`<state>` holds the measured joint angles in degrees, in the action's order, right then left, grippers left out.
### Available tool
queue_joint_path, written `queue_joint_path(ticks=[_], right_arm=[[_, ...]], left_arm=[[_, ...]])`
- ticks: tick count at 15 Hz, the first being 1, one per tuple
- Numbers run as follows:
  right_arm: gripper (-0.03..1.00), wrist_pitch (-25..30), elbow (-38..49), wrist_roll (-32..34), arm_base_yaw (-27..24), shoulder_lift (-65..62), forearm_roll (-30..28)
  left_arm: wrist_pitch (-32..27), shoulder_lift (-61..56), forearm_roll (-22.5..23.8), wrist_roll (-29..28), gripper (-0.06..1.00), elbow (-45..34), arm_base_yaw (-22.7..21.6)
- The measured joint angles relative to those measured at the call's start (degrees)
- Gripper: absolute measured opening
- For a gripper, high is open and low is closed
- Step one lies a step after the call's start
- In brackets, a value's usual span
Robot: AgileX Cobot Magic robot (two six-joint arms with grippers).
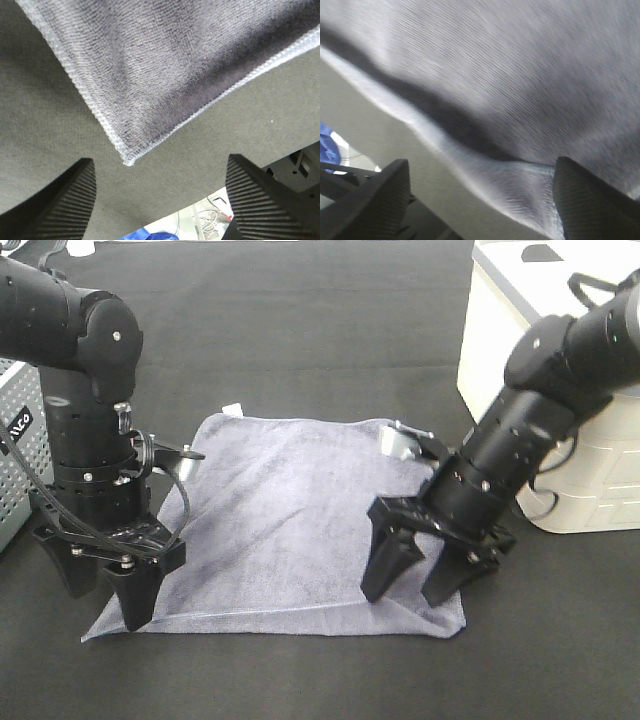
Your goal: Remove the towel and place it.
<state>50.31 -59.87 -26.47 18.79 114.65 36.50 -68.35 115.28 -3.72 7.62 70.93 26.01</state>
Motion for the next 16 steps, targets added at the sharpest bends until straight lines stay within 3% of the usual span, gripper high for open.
queue_joint_path(ticks=[3, 9, 12, 16], right_arm=[[0.76, -3.67, 3.09, 0.86, 0.00, -0.74, 0.40], [0.76, -3.04, 9.80, 0.97, 0.00, -3.61, 1.55], [0.76, -2.12, 14.78, 1.38, 0.00, -10.94, 0.80], [0.76, -6.88, 15.13, 1.09, 0.00, -14.67, 2.52]], left_arm=[[0.00, 0.00, 0.40, 0.00, 0.68, 0.00, 0.00], [0.34, 0.00, 1.26, 0.00, 0.69, 0.00, 0.00], [0.52, 0.00, 1.26, 0.06, 0.69, 0.00, 0.00], [0.74, 0.00, 1.15, 0.06, 0.69, 0.00, 0.00]])
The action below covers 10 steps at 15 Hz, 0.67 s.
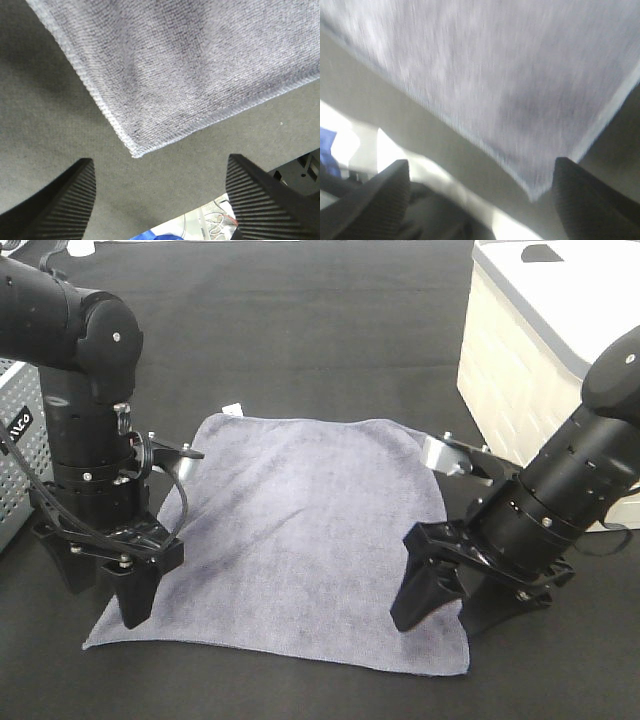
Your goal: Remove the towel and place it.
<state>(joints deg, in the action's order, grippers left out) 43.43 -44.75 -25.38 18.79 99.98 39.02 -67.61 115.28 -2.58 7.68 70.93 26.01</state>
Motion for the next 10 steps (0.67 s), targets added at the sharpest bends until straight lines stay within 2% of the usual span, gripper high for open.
queue_joint_path(ticks=[4, 8, 10], right_arm=[[0.76, -1.26, 0.11, -3.15, 0.06, 1.83, 3.55], [0.76, -4.01, 0.29, -2.06, 7.45, 4.64, 2.64], [0.76, -5.21, 0.29, 0.86, 8.42, 4.64, -0.29]], left_arm=[[0.57, 0.00, -0.69, 0.00, 0.69, 0.00, 0.00], [0.57, 0.00, -0.86, 0.00, 0.69, 0.00, 0.00], [0.57, 0.00, -0.86, 0.00, 0.69, 0.00, 0.00]])
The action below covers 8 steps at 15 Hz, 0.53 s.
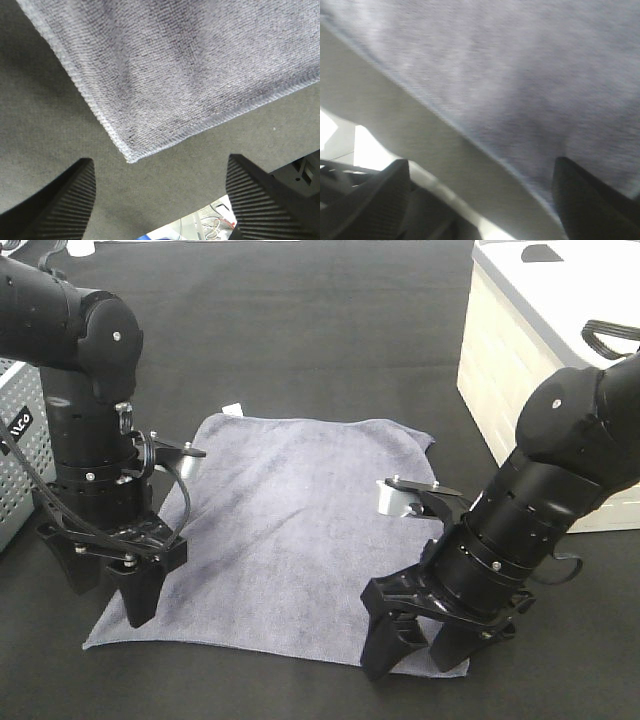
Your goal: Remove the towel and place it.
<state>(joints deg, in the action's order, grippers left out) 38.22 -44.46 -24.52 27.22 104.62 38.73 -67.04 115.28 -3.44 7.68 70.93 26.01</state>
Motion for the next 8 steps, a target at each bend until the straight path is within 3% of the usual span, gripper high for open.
queue_joint_path(ticks=[3, 8], right_arm=[[0.76, -0.57, 1.09, 3.95, 0.00, 0.00, -5.16], [0.75, -0.23, 4.13, 4.47, 0.00, -0.92, -4.30]], left_arm=[[0.00, 0.00, 0.00, 0.00, 0.69, 0.00, 0.00], [0.00, 0.00, 0.00, 0.17, 0.69, 0.00, 0.00]])
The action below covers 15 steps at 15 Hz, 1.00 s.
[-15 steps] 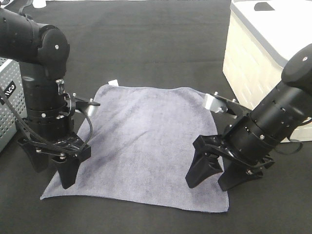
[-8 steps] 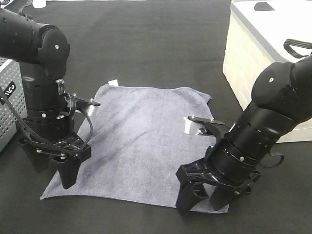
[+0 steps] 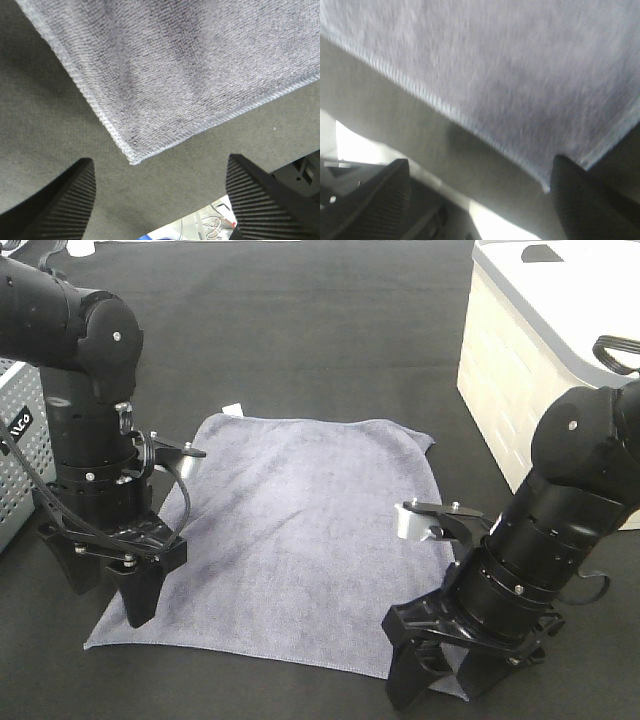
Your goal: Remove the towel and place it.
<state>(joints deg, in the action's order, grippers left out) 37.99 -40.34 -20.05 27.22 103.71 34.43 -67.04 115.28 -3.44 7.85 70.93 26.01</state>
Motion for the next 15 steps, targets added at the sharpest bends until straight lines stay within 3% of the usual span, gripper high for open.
queue_joint_path(ticks=[8, 11, 15], right_arm=[[0.74, 3.72, 1.20, 4.53, 0.06, -15.87, -2.35], [0.74, 9.91, -2.86, 7.39, 0.06, -19.19, -5.84], [0.74, 20.45, -14.78, 12.43, 0.06, -20.00, -12.43]], left_arm=[[0.00, -1.49, -0.52, 0.00, 0.69, 0.00, 0.00], [-0.69, -7.10, -1.03, -2.52, 0.69, 0.00, 0.00], [-2.12, -13.52, -1.09, -7.45, 0.76, 0.00, 0.00]])
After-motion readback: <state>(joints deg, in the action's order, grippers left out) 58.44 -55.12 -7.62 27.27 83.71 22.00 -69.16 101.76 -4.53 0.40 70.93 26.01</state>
